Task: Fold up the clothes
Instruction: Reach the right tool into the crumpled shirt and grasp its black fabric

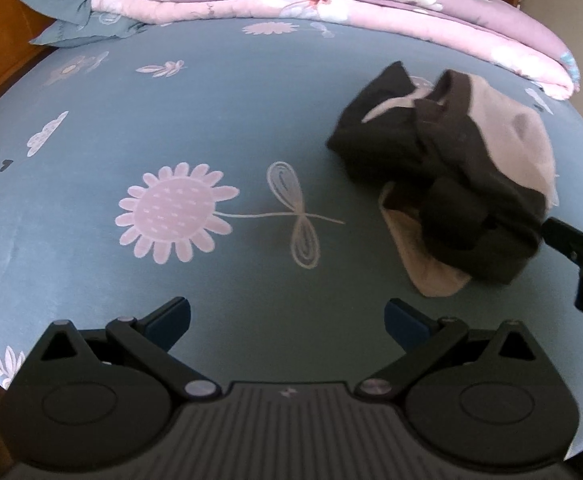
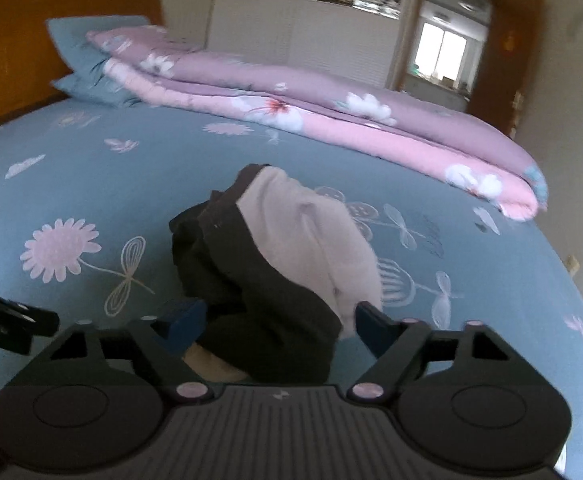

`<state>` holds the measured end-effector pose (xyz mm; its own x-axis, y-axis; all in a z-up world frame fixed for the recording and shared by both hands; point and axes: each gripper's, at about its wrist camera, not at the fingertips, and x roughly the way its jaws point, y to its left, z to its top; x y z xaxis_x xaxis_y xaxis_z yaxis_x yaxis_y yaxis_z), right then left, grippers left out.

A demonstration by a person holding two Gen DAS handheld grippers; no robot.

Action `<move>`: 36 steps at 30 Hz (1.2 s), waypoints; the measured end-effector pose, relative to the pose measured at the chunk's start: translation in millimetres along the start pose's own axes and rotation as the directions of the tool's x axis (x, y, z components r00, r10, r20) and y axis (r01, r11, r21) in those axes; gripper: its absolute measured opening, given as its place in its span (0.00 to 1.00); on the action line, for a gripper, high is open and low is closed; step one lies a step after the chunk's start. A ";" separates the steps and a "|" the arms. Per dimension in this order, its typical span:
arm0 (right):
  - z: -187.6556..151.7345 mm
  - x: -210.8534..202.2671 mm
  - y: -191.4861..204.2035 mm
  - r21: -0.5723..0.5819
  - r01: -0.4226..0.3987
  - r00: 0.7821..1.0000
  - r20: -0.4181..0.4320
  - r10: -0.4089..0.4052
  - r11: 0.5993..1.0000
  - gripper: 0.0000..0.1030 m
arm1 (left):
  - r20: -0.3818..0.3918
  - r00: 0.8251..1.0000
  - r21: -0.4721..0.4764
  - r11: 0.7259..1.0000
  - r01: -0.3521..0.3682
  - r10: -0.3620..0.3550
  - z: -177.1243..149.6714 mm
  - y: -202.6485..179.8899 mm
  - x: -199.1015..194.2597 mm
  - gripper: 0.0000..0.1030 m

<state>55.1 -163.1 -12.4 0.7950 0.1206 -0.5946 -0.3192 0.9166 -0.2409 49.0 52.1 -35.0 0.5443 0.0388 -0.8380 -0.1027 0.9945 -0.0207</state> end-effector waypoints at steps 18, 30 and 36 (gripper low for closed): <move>13.1 79.1 46.0 -0.287 0.017 0.999 0.033 -0.008 0.958 0.50 | -0.027 1.000 -0.037 0.999 0.000 -0.001 11.4 23.0 42.7 0.99; 35.1 80.2 44.7 -0.218 -0.017 0.998 0.050 0.029 0.976 0.50 | -0.032 0.999 -0.042 0.999 0.019 -0.020 11.0 23.0 47.7 0.99; 26.6 99.1 54.2 -0.307 0.095 0.995 0.006 -0.097 0.947 0.10 | -0.025 0.999 -0.035 0.999 0.027 -0.028 9.2 22.5 44.7 0.99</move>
<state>130.4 -91.2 -64.0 0.8254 0.0332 -0.5635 -0.3853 0.7626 -0.5195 78.7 77.1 -67.9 0.5256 0.0086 -0.8507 -0.1170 0.9912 -0.0623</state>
